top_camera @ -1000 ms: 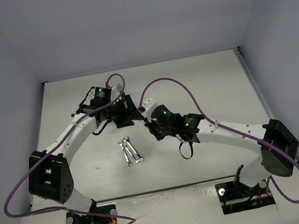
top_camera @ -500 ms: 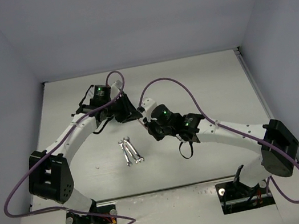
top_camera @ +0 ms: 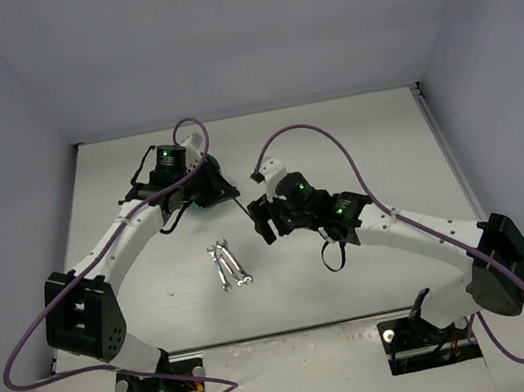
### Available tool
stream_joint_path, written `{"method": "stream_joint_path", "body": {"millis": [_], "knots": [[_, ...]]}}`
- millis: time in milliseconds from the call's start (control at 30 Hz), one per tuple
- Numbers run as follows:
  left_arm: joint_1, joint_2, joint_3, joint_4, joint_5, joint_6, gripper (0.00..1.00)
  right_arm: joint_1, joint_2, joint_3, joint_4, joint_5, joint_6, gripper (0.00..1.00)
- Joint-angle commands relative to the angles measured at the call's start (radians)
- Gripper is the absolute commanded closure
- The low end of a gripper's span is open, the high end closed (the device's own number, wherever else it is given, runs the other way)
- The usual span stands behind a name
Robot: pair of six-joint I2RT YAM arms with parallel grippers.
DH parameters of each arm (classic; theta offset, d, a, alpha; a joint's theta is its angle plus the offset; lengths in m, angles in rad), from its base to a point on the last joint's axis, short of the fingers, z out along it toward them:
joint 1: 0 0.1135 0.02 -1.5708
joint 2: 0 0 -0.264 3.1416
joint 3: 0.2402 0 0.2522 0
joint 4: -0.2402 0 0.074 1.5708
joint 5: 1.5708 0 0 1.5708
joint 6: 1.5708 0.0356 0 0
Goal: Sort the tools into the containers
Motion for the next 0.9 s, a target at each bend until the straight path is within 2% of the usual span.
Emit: {"method": "stream_joint_path", "body": {"millis": [0, 167, 300, 633, 867], "knots": [[0.045, -0.122, 0.086, 0.018, -0.261, 0.036, 1.0, -0.028, -0.112, 0.05, 0.054, 0.051, 0.017, 0.31], [0.051, -0.199, 0.064, 0.09, -0.643, 0.05, 1.0, -0.039, -0.17, 0.03, 0.039, 0.089, 0.026, 0.3], [0.05, -0.191, 0.034, 0.186, -0.808, 0.073, 1.0, -0.044, -0.208, -0.004, 0.033, 0.109, 0.032, 0.3], [0.057, -0.053, 0.033, 0.385, -0.891, 0.098, 1.0, -0.071, -0.277, -0.052, 0.016, 0.133, 0.026, 0.3], [0.059, 0.02, 0.023, 0.407, -0.867, 0.073, 1.0, -0.08, -0.274, -0.058, 0.011, 0.14, 0.03, 0.29]]}}
